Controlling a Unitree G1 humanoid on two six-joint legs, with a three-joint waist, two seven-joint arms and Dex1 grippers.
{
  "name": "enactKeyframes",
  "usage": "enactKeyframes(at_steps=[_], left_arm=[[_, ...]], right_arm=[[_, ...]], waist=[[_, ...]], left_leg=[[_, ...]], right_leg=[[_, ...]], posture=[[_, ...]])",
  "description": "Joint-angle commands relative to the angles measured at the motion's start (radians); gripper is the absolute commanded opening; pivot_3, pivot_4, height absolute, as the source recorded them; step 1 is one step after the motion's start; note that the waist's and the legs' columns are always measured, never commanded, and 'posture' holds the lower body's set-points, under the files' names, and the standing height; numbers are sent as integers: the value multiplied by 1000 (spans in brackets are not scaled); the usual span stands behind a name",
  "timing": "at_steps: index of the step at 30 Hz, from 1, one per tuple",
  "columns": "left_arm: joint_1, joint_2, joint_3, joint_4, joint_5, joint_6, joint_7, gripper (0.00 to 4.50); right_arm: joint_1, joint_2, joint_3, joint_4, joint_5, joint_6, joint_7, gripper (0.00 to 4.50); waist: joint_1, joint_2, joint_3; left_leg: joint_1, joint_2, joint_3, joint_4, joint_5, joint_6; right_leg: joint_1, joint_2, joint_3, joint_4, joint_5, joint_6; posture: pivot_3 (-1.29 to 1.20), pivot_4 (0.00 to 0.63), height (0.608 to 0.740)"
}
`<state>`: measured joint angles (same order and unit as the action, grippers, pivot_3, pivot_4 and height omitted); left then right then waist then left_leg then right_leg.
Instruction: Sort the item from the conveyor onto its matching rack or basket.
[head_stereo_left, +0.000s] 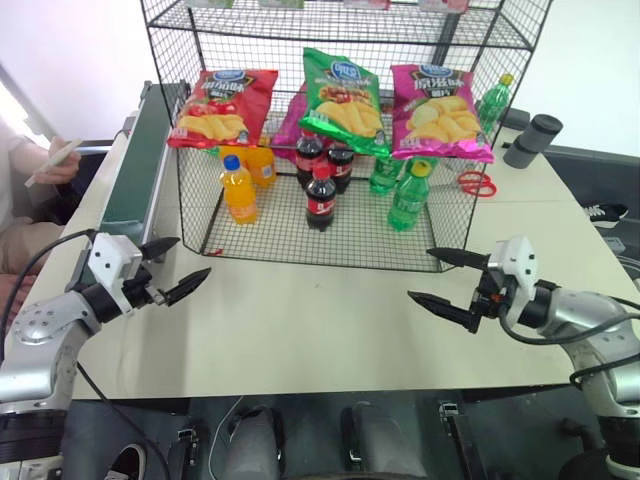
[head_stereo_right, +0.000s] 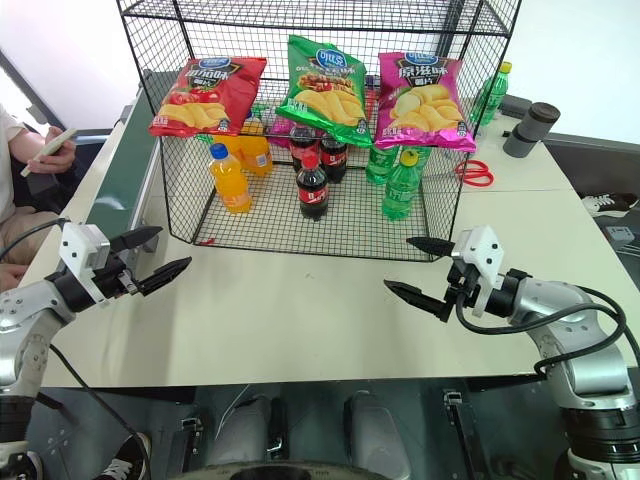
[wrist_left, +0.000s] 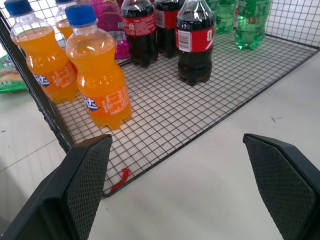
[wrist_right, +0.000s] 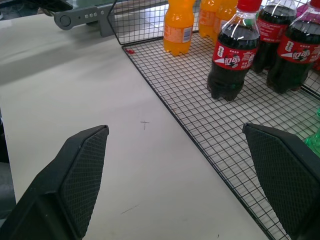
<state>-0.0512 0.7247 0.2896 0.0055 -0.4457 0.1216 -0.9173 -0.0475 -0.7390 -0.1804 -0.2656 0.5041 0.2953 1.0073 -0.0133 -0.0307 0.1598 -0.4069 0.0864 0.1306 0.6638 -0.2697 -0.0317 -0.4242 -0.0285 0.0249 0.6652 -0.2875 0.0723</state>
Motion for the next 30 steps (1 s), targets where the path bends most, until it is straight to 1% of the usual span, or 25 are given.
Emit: enactKeyframes(at_steps=[1, 6, 25, 30], left_arm=[[-4, 17, 12, -28, 12, 0, 6, 4500], [-26, -12, 32, -23, 3, -24, 27, 4500], [-21, -5, 23, -29, 21, -22, 18, 4500], [-26, -10, 16, -37, 19, -21, 20, 4500]], right_arm=[[-19, -5, -11, 0, -2, -24, 5, 4469], [-25, -5, -10, 7, -8, -27, 7, 4469], [-24, -8, -5, 22, -14, -39, 12, 4469], [-48, -2, 10, 40, -24, -48, 20, 4469]], waist=[[0, 0, 0], [0, 0, 0], [0, 0, 0], [-1, 0, 0]], left_leg=[[0, 0, 0, 0, 0, 0], [0, 0, 0, 0, 0, 0], [0, 0, 0, 0, 0, 0], [0, 0, 0, 0, 0, 0]], right_leg=[[0, 0, 0, 0, 0, 0], [0, 0, 0, 0, 0, 0], [0, 0, 0, 0, 0, 0], [0, 0, 0, 0, 0, 0]], posture=[[0, 150, 740], [0, 150, 740], [0, 150, 740], [0, 150, 740]])
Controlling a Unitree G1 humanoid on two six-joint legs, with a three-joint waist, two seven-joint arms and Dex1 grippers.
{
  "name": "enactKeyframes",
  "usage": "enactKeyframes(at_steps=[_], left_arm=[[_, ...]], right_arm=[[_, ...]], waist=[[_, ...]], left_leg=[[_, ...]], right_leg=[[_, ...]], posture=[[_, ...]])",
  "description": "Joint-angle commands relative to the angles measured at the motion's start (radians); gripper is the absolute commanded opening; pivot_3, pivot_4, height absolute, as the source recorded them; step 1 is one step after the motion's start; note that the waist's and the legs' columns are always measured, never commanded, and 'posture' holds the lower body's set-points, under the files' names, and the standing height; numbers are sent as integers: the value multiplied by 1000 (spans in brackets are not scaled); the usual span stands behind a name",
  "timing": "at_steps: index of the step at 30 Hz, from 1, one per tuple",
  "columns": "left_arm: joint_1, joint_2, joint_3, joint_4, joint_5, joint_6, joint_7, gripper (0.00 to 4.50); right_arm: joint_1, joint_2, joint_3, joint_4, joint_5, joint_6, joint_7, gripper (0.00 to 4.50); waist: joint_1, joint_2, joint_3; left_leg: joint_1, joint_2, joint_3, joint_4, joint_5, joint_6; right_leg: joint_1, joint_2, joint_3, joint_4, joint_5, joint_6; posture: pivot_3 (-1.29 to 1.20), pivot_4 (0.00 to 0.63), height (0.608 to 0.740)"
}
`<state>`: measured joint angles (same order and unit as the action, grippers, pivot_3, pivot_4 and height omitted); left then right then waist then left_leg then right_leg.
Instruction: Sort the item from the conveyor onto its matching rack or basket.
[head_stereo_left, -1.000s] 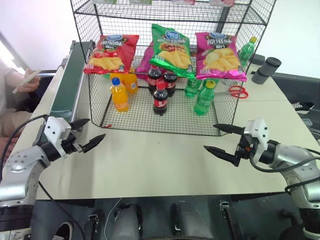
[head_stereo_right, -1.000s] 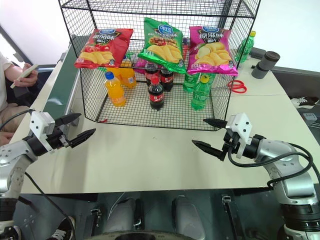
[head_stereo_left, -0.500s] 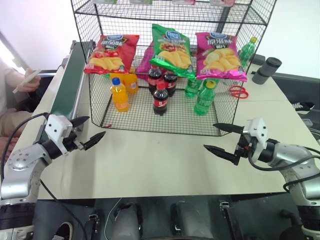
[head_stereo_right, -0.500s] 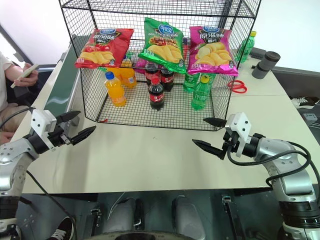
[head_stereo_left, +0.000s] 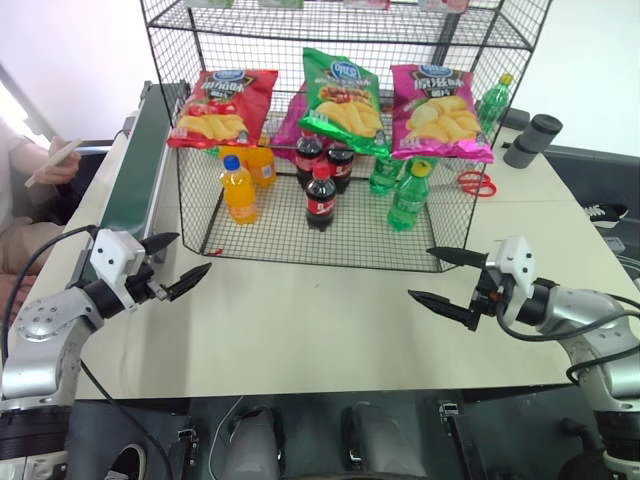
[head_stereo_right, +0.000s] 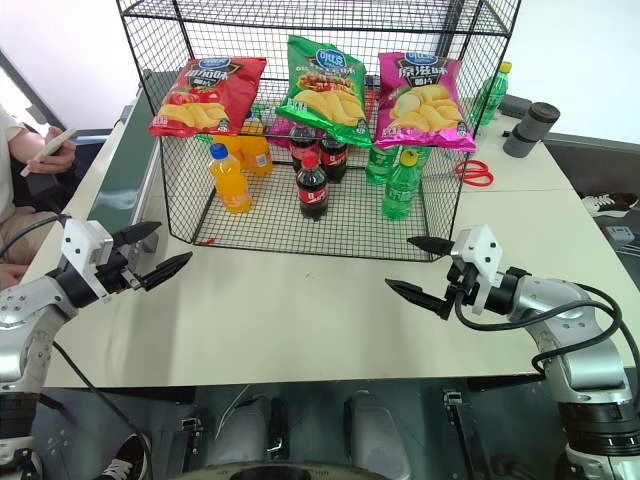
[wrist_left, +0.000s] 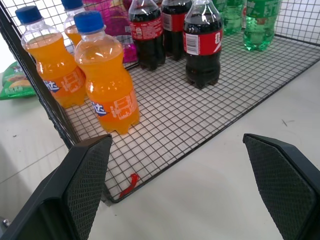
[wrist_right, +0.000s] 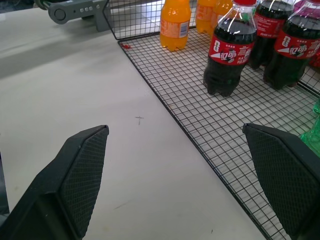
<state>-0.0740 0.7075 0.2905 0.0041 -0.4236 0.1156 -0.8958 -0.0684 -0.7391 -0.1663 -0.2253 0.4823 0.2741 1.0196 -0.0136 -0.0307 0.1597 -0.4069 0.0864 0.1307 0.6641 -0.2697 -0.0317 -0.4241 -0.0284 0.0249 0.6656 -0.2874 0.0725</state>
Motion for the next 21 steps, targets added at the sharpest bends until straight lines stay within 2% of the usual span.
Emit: enactKeyframes(at_steps=[1, 8, 21], left_arm=[[-3, 6, 15, -38, -3, -14, 0, 4500], [-3, 30, 17, -19, -31, 26, -53, 4500], [-2, 7, -7, -38, -30, 56, -63, 4500]], right_arm=[[-31, -2, -3, 2, -2, -27, 10, 4469], [-44, -8, 0, 19, -15, -44, 27, 4469], [-30, -3, -1, 5, -29, -49, 22, 4469]], waist=[[0, 0, 0], [0, 0, 0], [1, 0, 0]], left_leg=[[0, 0, 0, 0, 0, 0], [0, 0, 0, 0, 0, 0], [0, 0, 0, 0, 0, 0]], right_leg=[[0, 0, 0, 0, 0, 0], [0, 0, 0, 0, 0, 0], [0, 0, 0, 0, 0, 0]], posture=[[0, 150, 740], [0, 150, 740], [0, 150, 740]])
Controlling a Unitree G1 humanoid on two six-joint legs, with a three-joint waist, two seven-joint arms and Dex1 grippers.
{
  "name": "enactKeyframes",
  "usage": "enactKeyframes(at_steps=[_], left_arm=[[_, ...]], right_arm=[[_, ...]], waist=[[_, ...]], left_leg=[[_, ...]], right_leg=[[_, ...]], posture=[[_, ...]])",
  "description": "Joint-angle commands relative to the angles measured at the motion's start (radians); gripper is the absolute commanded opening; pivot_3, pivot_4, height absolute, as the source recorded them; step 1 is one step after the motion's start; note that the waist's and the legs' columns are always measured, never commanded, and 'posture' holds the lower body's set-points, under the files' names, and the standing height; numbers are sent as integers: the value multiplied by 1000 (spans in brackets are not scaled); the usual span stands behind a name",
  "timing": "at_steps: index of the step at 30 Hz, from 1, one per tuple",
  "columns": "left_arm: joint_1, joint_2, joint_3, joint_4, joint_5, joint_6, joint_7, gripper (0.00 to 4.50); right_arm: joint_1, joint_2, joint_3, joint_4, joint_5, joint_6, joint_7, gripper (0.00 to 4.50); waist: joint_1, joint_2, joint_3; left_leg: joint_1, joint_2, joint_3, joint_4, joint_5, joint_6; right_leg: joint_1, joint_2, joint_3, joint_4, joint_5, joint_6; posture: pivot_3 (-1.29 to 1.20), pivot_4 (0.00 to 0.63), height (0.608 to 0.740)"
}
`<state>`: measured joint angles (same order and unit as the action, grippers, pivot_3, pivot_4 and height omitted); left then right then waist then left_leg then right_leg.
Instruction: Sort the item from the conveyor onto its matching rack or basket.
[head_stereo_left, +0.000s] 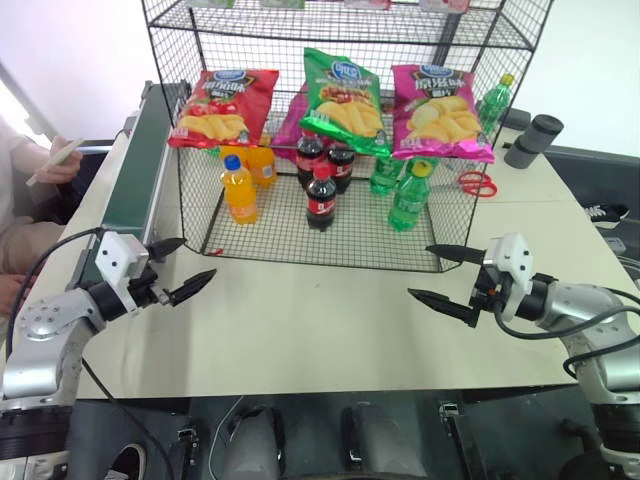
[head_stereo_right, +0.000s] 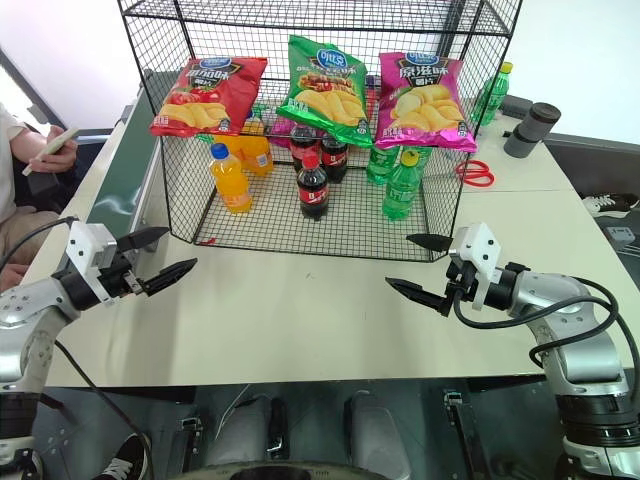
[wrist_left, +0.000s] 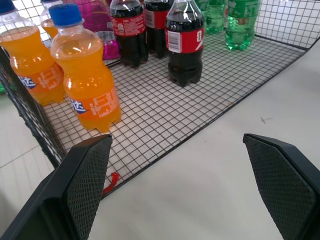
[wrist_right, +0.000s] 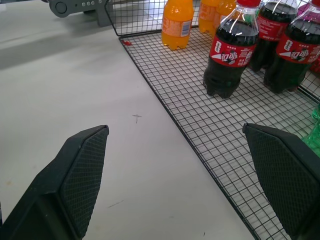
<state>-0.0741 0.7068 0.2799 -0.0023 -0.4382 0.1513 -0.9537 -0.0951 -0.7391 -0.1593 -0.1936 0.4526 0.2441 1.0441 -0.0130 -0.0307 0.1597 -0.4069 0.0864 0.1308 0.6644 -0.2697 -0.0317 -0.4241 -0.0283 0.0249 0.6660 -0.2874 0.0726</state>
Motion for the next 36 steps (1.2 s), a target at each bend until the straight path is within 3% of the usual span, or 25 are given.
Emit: enactKeyframes(at_steps=[1, 36], left_arm=[[0, 11, 2, -33, -16, 27, -8, 4500], [32, -5, 7, -50, 2, 1, 5, 4500]], right_arm=[[-4, -1, -5, -26, -2, -20, -4, 4469], [-25, 5, 25, -12, -17, -23, -4, 4469]], waist=[[0, 0, 0], [0, 0, 0]], left_leg=[[0, 0, 0, 0, 0, 0], [0, 0, 0, 0, 0, 0]], right_leg=[[0, 0, 0, 0, 0, 0], [0, 0, 0, 0, 0, 0]], posture=[[0, 150, 740], [0, 150, 740]])
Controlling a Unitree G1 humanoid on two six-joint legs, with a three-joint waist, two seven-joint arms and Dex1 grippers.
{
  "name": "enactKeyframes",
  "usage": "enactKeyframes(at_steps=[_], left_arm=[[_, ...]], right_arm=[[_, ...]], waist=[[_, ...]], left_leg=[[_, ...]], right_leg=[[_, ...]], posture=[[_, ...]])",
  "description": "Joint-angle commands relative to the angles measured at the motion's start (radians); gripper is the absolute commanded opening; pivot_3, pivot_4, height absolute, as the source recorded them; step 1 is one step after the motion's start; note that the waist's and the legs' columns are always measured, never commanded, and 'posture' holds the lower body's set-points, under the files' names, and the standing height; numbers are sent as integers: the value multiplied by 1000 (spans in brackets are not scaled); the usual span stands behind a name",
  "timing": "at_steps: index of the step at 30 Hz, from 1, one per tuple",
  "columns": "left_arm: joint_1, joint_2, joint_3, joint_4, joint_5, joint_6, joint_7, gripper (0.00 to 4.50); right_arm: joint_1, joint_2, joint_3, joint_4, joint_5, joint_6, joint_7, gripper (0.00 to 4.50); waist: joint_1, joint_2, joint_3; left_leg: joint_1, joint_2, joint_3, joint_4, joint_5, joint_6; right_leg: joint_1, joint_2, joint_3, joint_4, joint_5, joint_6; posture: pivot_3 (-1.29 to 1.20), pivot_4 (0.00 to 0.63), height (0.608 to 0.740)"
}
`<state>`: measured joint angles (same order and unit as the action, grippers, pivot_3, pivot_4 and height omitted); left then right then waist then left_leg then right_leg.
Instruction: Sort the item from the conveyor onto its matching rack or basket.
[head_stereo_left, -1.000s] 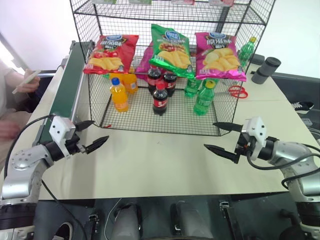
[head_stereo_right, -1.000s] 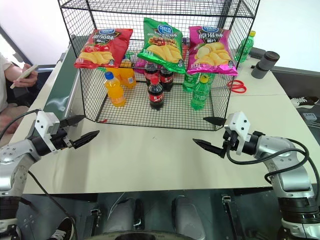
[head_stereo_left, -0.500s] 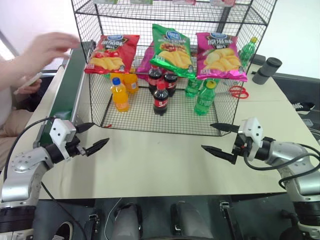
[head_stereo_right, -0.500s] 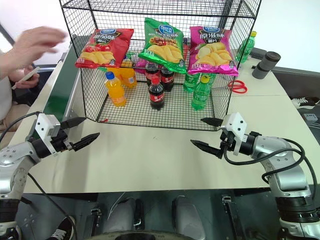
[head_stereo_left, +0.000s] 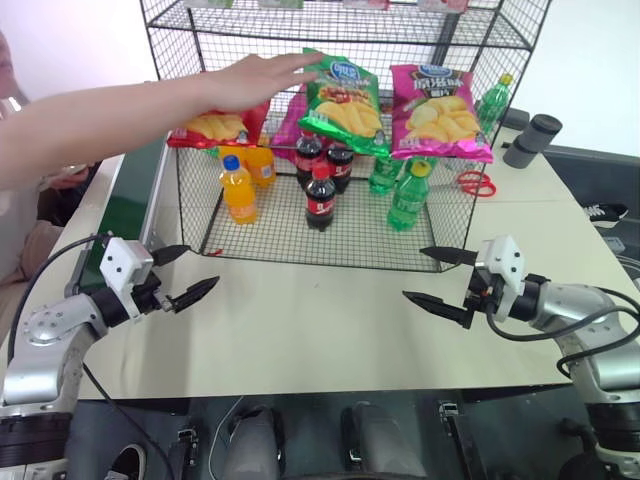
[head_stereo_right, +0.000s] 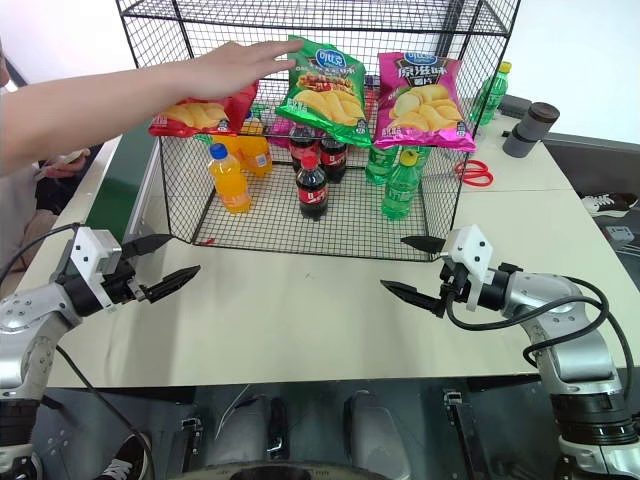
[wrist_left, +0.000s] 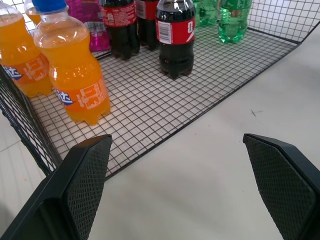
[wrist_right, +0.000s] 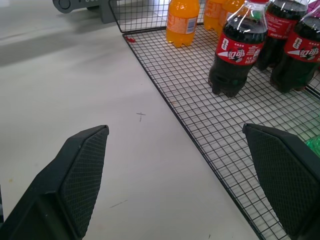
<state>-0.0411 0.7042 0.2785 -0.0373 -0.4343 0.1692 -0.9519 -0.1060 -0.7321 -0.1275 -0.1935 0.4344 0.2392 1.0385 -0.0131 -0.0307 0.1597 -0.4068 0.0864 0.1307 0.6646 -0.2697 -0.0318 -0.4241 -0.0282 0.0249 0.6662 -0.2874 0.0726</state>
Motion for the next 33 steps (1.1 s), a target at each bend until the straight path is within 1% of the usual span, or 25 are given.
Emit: enactKeyframes(at_steps=[1, 33], left_arm=[[-1, -3, 8, -14, -1, -18, 3, 4500], [-3, -18, 6, -8, 17, -53, 8, 4500]], right_arm=[[-14, -2, -6, -14, 2, -18, 1, 4469], [-50, 12, 17, 2, -15, -24, 2, 4469]], waist=[[0, 0, 0], [0, 0, 0]], left_leg=[[0, 0, 0, 0, 0, 0], [0, 0, 0, 0, 0, 0]], right_leg=[[0, 0, 0, 0, 0, 0], [0, 0, 0, 0, 0, 0]], posture=[[0, 150, 740], [0, 150, 740]])
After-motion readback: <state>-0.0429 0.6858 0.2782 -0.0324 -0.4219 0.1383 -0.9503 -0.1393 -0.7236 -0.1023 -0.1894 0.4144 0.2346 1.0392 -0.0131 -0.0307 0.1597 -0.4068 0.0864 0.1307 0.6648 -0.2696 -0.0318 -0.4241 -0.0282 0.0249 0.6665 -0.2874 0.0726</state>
